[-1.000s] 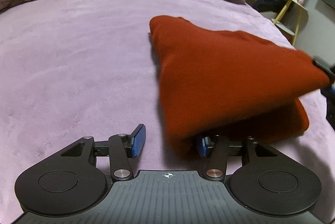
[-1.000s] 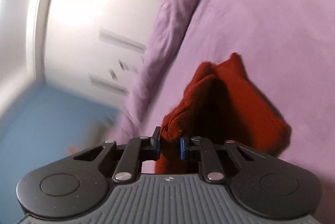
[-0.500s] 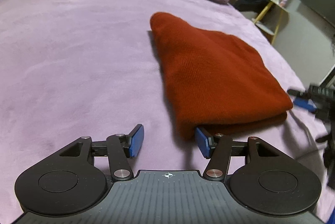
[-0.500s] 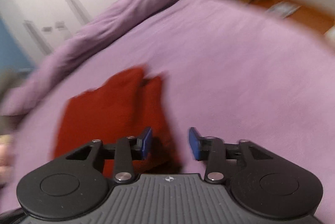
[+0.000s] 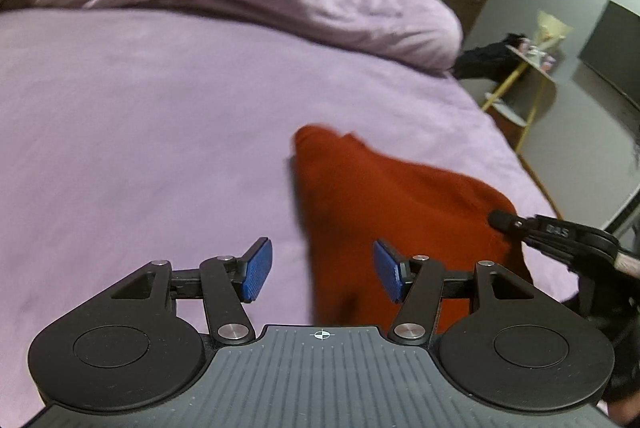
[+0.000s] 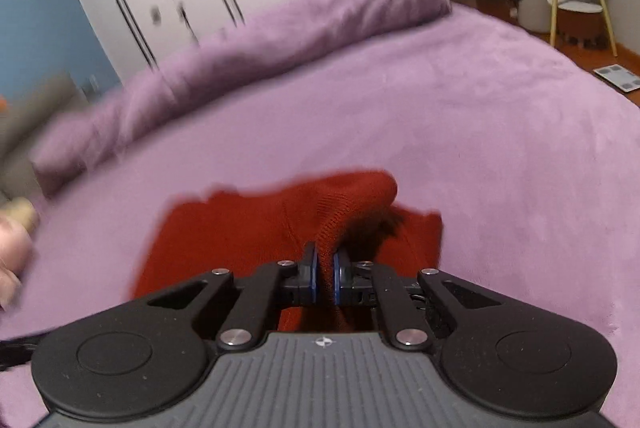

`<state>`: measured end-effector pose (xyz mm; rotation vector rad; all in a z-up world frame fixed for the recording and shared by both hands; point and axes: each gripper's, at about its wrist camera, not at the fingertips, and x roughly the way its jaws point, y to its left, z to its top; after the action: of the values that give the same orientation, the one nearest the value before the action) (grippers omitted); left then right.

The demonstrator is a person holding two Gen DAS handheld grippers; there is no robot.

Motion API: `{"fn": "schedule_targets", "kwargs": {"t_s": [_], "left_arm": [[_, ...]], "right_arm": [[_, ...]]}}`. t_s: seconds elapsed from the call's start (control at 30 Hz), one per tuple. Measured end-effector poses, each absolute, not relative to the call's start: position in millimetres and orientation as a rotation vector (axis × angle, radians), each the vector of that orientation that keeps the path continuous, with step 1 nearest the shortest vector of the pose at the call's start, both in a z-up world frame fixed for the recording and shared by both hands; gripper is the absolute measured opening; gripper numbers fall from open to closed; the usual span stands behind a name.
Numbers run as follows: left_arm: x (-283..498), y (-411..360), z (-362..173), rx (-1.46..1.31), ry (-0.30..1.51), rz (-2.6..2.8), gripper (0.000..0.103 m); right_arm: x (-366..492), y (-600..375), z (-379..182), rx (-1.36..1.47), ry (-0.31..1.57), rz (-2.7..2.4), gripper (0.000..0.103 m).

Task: Fold small clothes

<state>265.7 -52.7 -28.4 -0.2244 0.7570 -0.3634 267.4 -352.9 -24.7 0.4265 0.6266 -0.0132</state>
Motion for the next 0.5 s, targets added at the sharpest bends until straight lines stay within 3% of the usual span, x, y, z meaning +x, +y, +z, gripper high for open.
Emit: {"fn": "schedule_targets", "kwargs": {"t_s": [0.07, 0.2, 0.3, 0.33, 0.4, 0.5], "left_arm": [[273, -66, -33, -0.202, 0.749, -0.373, 0.068], [289, -83, -60, -0.176, 0.829, -0.354, 0.067], [294, -69, -60, -0.261, 0.846, -0.379, 0.067], [296, -64, -60, -0.289, 0.846, -0.392, 0.068], [303, -57, -63, -0.353, 0.869, -0.450, 0.074], [320, -55, -79, -0.442, 0.955, -0.506, 0.074]], "right_arm": [[258, -360, -26, 0.440, 0.590, -0.066, 0.006], [265, -341, -60, 0.225, 0.674, -0.133, 0.007], [265, -342, -52, 0.204, 0.666, -0.112, 0.010], [262, -351, -46, 0.258, 0.659, -0.101, 0.014], [254, -372, -40, 0.364, 0.641, -0.132, 0.055], [254, -408, -51, 0.576, 0.715, -0.030, 0.063]]}}
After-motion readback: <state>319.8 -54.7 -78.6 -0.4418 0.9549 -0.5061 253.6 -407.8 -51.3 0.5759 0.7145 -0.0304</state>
